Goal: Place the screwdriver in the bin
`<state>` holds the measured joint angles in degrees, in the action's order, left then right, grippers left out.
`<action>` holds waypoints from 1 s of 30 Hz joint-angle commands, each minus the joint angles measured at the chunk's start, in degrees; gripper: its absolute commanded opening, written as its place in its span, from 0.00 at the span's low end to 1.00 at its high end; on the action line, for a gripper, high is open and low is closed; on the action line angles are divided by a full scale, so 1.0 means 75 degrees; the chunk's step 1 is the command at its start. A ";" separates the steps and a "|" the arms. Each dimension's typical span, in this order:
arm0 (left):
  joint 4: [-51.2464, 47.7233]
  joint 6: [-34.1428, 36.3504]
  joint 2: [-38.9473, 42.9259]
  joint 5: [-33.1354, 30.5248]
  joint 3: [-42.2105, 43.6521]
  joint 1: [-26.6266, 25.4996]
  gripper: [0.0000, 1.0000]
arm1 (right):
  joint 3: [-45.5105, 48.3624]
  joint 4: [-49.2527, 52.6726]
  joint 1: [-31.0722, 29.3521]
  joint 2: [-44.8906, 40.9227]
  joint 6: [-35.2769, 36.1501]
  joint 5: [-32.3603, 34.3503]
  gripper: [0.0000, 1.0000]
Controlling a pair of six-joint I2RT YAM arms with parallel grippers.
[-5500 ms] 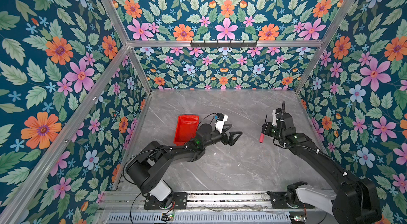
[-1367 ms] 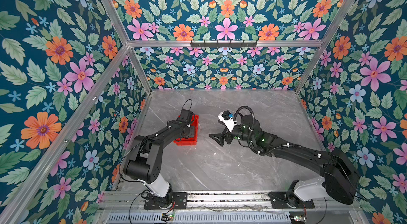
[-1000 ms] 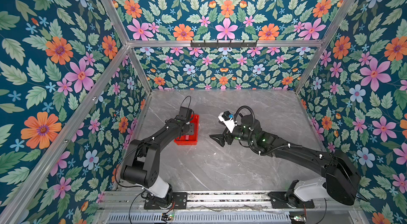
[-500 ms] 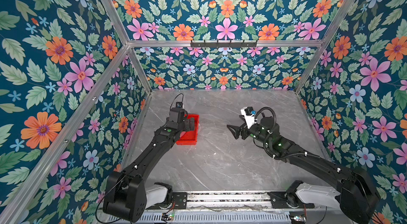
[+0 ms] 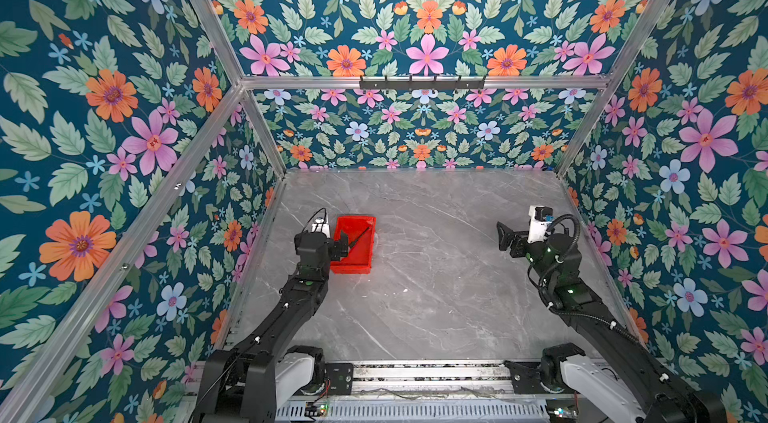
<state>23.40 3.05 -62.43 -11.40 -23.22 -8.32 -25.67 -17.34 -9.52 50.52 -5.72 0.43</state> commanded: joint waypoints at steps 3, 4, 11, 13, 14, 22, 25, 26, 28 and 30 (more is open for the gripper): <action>0.2480 0.0001 -0.0250 0.0307 0.0894 0.0716 1.00 | 0.0532 -0.0648 0.0778 0.0213 0.0457 0.0448 0.99; 0.2854 -0.0103 -0.0360 0.0361 0.1089 0.0882 1.00 | 0.0658 -0.0922 0.0979 0.0330 0.0388 0.0421 0.99; 0.5252 -0.0474 -0.1747 0.1115 0.1750 0.1609 1.00 | 0.1134 -0.2635 0.1489 0.1710 0.0463 0.0150 0.99; 0.5429 -0.0407 -0.1940 0.1314 0.1694 0.1645 1.00 | 0.1140 -0.2857 0.1504 0.2049 0.0419 -0.0114 0.99; 0.5281 -0.0421 -0.1995 0.1323 0.1588 0.1679 1.00 | 0.1201 -0.3108 0.1504 0.2269 0.0471 -0.0259 0.99; 0.5045 0.0071 -0.2235 0.1961 0.1300 0.1869 1.00 | 0.1188 -0.4128 0.1504 0.3635 0.0621 -0.0764 0.99; 0.4813 0.0089 -0.2289 0.2084 0.1155 0.1884 1.00 | 0.1092 -0.4357 0.1498 0.4102 0.0713 -0.0887 0.99; 0.4789 0.0083 -0.2328 0.2136 0.1120 0.1908 1.00 | 0.1091 -0.4457 0.1502 0.4188 0.0681 -0.0873 0.99; 0.4632 0.0131 -0.2296 0.2299 0.1082 0.1910 1.00 | 0.1061 -0.4300 0.1504 0.4136 0.0698 -0.0855 0.99; 0.4508 -0.0082 -0.2202 0.2353 0.1086 0.1911 1.00 | 0.1073 -0.4358 0.1503 0.4165 0.0668 -0.0860 0.99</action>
<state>58.50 3.09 -79.46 4.27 -14.92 5.93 -17.32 -46.61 1.72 81.65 -1.34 -5.34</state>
